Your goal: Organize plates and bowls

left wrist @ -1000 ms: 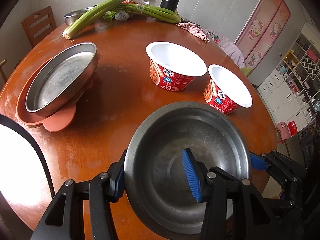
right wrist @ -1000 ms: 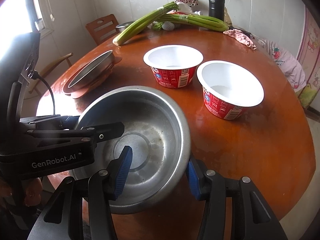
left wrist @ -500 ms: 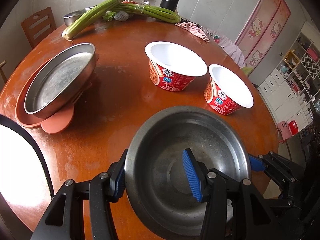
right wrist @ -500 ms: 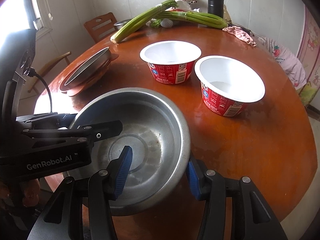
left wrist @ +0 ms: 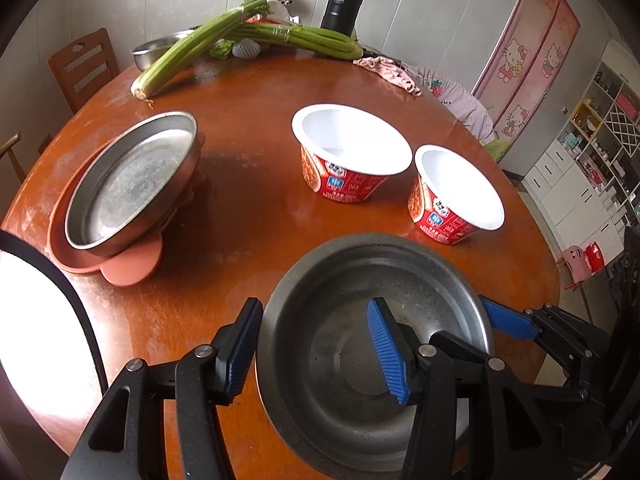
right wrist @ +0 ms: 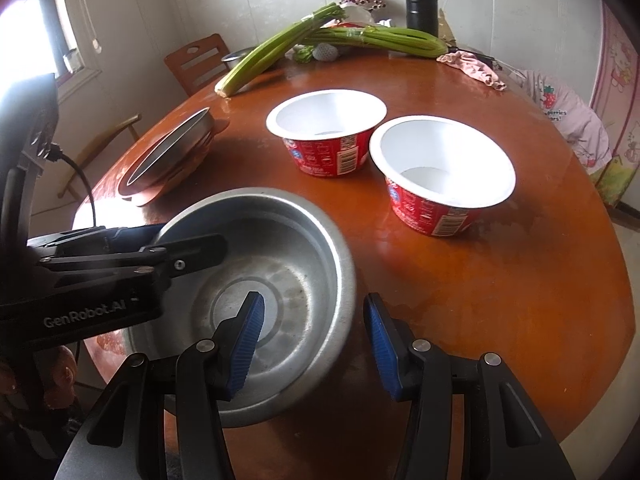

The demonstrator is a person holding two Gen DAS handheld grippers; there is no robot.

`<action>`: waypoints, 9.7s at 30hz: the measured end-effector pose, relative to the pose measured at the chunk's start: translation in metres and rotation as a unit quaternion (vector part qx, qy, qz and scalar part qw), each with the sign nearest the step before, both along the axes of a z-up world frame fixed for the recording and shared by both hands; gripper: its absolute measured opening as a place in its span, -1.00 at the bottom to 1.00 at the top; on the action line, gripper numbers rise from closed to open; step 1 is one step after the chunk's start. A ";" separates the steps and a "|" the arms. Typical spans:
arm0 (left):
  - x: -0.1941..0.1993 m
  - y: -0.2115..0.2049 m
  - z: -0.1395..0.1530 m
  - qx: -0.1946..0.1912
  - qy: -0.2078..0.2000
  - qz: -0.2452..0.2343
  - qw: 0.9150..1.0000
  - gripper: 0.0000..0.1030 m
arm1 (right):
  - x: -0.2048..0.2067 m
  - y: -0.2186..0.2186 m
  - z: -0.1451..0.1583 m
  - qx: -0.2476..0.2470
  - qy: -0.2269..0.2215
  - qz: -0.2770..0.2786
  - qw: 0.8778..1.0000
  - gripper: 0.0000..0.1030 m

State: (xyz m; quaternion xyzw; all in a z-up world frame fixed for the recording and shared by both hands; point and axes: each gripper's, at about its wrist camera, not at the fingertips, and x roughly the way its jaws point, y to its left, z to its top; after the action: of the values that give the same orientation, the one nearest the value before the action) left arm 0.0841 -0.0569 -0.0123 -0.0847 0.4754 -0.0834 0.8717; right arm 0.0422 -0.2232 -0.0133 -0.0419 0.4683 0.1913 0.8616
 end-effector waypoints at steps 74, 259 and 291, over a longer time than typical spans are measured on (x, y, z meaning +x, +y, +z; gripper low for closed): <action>0.105 -0.100 0.016 -0.050 0.043 -0.088 0.994 0.09 | 0.099 -0.085 0.010 -0.007 -0.013 -0.093 0.996 0.05; 0.000 0.006 0.040 -0.024 -0.033 -0.031 0.999 0.06 | 0.013 0.011 0.036 0.002 -0.037 -0.002 0.999 0.07; 0.110 0.004 0.054 -0.023 -0.024 -0.043 0.998 0.08 | 0.104 -0.002 0.053 0.001 -0.044 -0.041 0.998 0.07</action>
State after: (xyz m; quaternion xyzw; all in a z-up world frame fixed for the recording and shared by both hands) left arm 0.1937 -0.0530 0.0414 -0.0818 0.4551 -0.1340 0.8765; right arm 0.1465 -0.2248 0.0396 -0.0304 0.4314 0.1538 0.8884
